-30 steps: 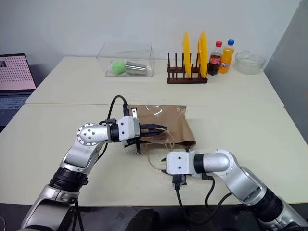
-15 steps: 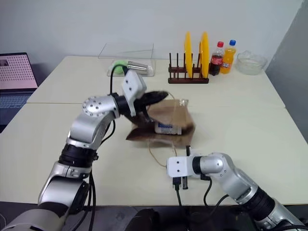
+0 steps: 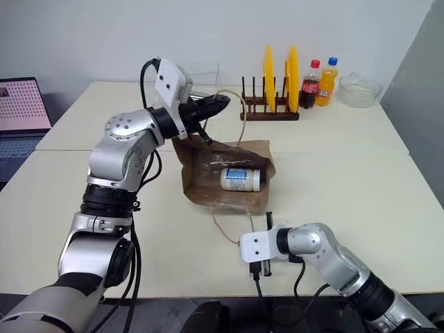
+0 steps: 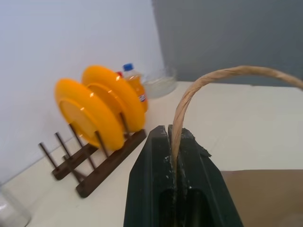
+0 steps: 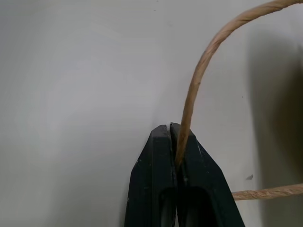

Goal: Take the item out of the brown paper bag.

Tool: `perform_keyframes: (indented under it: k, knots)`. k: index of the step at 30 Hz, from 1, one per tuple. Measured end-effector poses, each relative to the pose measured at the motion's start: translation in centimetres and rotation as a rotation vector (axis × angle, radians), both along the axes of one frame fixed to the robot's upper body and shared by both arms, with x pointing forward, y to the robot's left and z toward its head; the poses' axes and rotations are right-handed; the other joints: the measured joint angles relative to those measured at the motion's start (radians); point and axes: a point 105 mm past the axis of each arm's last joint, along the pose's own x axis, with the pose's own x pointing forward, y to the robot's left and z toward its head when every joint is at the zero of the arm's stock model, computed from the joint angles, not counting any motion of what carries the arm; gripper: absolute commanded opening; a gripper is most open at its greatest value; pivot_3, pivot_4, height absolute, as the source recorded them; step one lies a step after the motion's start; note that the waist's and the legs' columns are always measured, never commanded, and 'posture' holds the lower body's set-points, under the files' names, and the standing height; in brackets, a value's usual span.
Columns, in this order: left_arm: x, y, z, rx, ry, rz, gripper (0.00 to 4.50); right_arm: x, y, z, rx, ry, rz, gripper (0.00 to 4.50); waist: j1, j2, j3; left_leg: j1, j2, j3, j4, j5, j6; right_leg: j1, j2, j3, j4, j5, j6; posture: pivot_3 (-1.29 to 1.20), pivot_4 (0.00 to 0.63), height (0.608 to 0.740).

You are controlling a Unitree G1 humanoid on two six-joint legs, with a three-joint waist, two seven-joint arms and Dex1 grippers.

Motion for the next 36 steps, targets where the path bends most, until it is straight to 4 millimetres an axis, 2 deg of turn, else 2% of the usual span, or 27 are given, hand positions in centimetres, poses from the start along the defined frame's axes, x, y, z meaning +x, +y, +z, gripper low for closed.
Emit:
perform_keyframes:
  k: [2,6,11,15,17,20,23,26,30,34,36]
  knots:
    - [-0.9,-0.2,-0.2,0.009,-0.005,-0.046,0.00,0.2,0.3,0.7,0.037,-0.001,-0.013,0.61,0.000,0.000,0.000,0.000,0.000,0.000,0.000,0.000,0.000,0.000,0.000,0.000,0.000,0.000,0.000,0.00,0.150,0.740]
    - [-1.9,0.1,-1.4,0.032,0.013,-0.078,0.00,0.4,-0.1,2.3,0.088,0.019,-0.045,1.99,0.001,0.000,0.000,0.000,0.000,0.000,0.000,0.000,0.000,0.000,0.000,0.000,0.000,0.000,0.000,0.00,0.150,0.740]
    - [-2.5,-0.3,-1.2,0.040,0.005,-0.102,0.00,-1.5,-1.6,5.1,0.112,0.131,-0.018,1.99,0.005,0.000,0.000,-0.001,-0.001,-0.001,0.001,-0.002,0.003,0.000,-0.001,0.000,-0.001,0.000,0.000,0.00,0.150,0.740]
    - [-2.6,-0.5,-1.2,0.024,0.018,-0.117,0.00,-2.3,-3.4,8.8,0.239,0.283,-0.060,1.99,0.005,0.000,0.000,-0.001,0.000,-0.001,0.001,-0.002,0.004,0.000,-0.001,-0.001,0.000,0.000,0.000,0.00,0.150,0.740]
    - [-2.6,-0.7,-1.3,0.014,0.028,-0.121,0.00,-2.4,-3.3,11.1,0.337,0.330,-0.053,1.99,0.002,0.000,0.000,-0.001,0.000,-0.001,0.001,-0.002,0.004,0.000,0.000,-0.001,0.000,0.000,0.000,0.00,0.150,0.740]
    - [-2.6,-0.8,-1.2,0.002,0.035,-0.129,0.00,-1.7,-2.7,12.7,0.397,0.293,-0.071,1.99,0.000,0.000,0.000,0.000,0.000,-0.001,0.000,-0.002,0.004,0.000,0.000,-0.001,0.000,0.000,0.000,0.00,0.150,0.740]
    - [-2.7,-0.9,-1.1,-0.002,0.033,-0.130,0.00,0.8,-1.1,12.2,0.358,0.175,-0.136,1.99,0.000,0.000,0.000,0.000,0.000,0.000,0.000,-0.002,0.004,0.000,0.000,0.000,0.000,0.000,0.000,0.00,0.150,0.740]
    - [-2.7,-1.1,-1.0,-0.007,0.034,-0.134,0.00,3.8,0.3,10.5,0.254,0.056,-0.203,1.99,0.000,0.000,0.000,-0.001,0.000,0.000,0.000,-0.002,0.004,-0.001,0.000,0.000,0.000,0.000,0.000,0.00,0.150,0.740]
    - [-2.8,-1.2,-1.0,-0.010,0.034,-0.138,0.00,6.4,1.9,9.3,0.185,-0.054,-0.241,2.89,0.000,0.000,0.000,-0.003,0.000,0.001,0.000,0.000,0.000,-0.002,0.000,0.001,0.000,0.003,-0.005,0.00,0.150,0.740]
    - [-2.8,-1.3,-0.9,-0.010,0.031,-0.139,0.00,7.9,1.8,8.0,0.074,-0.145,-0.259,4.32,0.002,0.000,0.000,-0.003,-0.001,0.001,0.001,0.000,0.000,-0.003,-0.001,0.001,0.000,0.003,-0.005,0.00,0.150,0.740]
    - [-2.9,-1.3,-0.8,-0.009,0.025,-0.141,0.00,8.4,1.7,6.9,0.010,-0.163,-0.260,4.32,0.001,0.000,0.000,-0.003,-0.001,0.001,0.001,0.000,0.000,-0.003,-0.001,0.001,0.000,0.003,-0.005,0.00,0.150,0.740]
